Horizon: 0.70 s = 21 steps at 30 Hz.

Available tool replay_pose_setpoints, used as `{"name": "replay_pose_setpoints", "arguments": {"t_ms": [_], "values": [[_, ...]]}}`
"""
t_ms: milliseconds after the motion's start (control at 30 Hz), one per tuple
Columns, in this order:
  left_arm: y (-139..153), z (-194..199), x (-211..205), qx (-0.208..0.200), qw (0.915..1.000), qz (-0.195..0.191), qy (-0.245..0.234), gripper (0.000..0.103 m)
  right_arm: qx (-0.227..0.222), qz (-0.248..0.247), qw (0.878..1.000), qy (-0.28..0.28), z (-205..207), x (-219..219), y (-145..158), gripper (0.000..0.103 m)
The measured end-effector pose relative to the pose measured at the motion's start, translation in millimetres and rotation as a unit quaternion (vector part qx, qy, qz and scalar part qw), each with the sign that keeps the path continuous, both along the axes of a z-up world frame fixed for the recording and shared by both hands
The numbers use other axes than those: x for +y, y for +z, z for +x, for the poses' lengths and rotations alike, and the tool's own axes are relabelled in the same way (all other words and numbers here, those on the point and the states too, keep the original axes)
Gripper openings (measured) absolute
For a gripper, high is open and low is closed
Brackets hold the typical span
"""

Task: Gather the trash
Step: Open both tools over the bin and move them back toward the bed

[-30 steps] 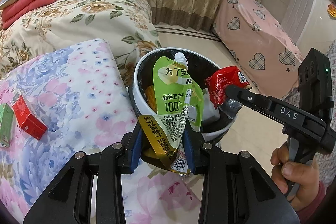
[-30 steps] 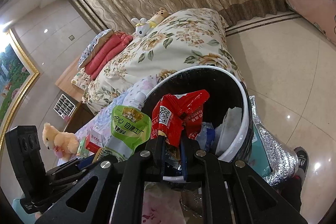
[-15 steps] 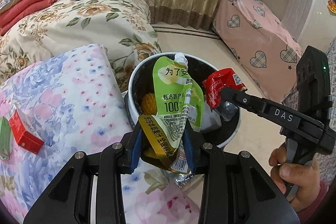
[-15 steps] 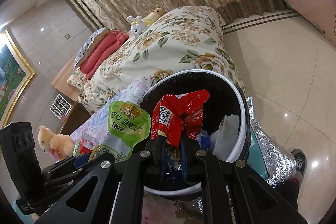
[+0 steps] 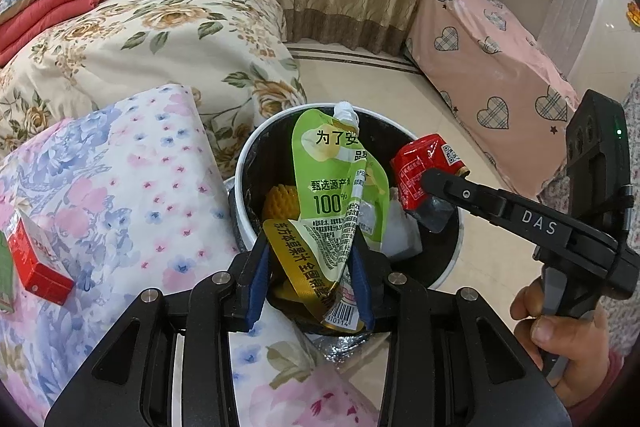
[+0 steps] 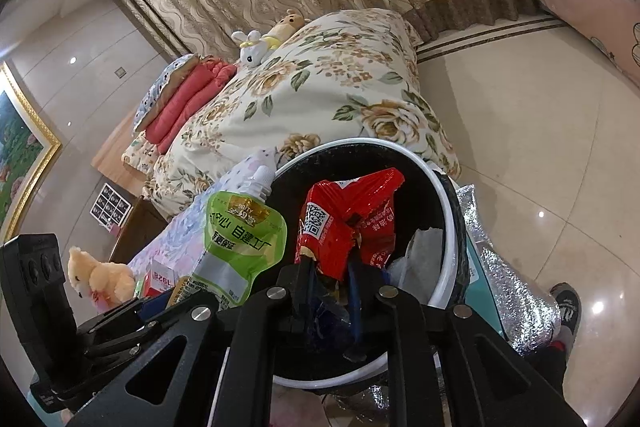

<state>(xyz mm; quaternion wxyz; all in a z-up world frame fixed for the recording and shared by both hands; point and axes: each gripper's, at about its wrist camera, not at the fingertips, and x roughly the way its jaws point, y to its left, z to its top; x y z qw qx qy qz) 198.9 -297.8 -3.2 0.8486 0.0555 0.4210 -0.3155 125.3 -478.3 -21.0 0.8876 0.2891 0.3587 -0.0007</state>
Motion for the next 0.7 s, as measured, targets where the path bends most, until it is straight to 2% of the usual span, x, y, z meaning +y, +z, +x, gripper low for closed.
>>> {"name": "replay_pose_setpoints", "arguments": {"t_ms": [67,133,167,400,533,700], "values": [[2,-2,1,-0.004,1.0000,-0.004,0.000,0.044,0.001,0.002,1.000,-0.004,-1,-2,0,0.024],[3,-4,2,-0.011,0.9999,-0.002,0.004,0.057,-0.001,0.006,1.000,-0.008,-2,-2,1,0.045],[3,-6,3,-0.014,0.9999,-0.003,0.006,0.057,-0.003,0.009,1.000,-0.008,-3,-2,1,0.049],[2,-16,26,-0.010,0.9995,-0.018,0.025,0.057,-0.013,0.011,1.000,-0.004,-10,5,7,0.055],[0,-25,48,-0.010,0.9987,-0.024,0.044,0.058,-0.023,0.004,1.000,0.002,-16,17,13,0.066],[-5,-36,79,-0.008,0.9969,-0.032,0.072,0.060,-0.035,-0.006,0.999,0.018,-26,41,20,0.075]]}}
